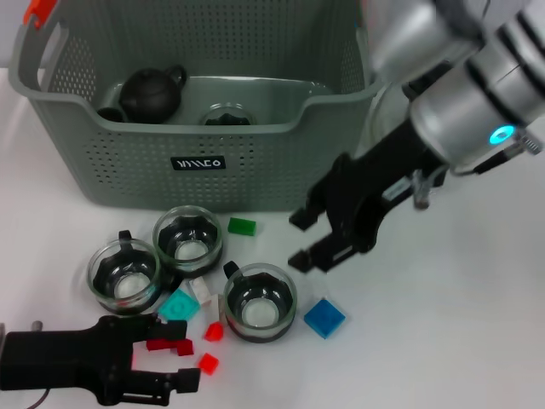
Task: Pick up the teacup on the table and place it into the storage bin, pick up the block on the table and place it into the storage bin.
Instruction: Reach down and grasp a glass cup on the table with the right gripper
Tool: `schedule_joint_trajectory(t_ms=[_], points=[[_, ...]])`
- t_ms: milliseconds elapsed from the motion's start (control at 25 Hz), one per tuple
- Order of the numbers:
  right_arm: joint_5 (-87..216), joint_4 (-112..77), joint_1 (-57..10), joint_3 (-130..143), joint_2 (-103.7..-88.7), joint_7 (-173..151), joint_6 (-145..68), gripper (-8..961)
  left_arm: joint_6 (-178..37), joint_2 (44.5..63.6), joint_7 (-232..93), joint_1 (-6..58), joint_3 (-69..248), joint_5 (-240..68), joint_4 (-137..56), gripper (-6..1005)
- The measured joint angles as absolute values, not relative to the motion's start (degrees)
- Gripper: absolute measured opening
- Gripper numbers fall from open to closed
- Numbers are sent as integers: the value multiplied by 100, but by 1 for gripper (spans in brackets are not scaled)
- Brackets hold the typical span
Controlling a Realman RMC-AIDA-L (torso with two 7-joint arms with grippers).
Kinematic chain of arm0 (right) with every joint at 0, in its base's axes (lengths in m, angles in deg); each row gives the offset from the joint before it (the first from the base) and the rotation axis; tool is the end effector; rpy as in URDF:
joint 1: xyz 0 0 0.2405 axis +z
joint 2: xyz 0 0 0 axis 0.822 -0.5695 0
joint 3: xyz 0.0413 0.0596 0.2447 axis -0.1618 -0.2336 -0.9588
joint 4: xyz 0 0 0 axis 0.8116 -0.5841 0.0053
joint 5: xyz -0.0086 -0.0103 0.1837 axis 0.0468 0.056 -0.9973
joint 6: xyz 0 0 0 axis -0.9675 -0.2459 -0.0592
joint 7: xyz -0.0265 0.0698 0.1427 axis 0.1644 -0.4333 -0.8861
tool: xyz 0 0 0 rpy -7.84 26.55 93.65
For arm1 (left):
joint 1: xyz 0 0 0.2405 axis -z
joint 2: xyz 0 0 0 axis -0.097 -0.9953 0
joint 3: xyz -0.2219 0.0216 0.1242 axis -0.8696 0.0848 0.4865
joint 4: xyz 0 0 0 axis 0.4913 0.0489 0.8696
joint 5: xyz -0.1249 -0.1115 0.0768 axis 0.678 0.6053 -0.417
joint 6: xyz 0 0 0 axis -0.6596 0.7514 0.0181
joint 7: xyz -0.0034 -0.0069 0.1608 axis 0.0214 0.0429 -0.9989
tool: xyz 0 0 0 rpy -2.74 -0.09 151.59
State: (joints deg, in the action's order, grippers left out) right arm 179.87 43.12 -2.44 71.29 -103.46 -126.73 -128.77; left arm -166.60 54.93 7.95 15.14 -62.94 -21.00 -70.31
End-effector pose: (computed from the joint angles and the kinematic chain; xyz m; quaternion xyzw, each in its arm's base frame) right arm 0.0881 0.3321 -0.0430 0.9942 -0.0664 0.0728 0.0431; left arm -0.2935 0.2158 -0.0170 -0.9122 -0.3278 -0.2459 0.0065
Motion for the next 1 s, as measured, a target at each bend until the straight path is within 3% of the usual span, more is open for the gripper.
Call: schedule_joint_trajectory(t_ms=[320,1000], points=[[17995,3602,171,8072,-10410,-12721,-12399,583,-16645,5372,797,1433,-6296,-2311,-6997,909],[17865,3511,506,9854,-10425,-12599,-11620,583,-16580,5405,948,1417,-6401,-2379,-6994,908]])
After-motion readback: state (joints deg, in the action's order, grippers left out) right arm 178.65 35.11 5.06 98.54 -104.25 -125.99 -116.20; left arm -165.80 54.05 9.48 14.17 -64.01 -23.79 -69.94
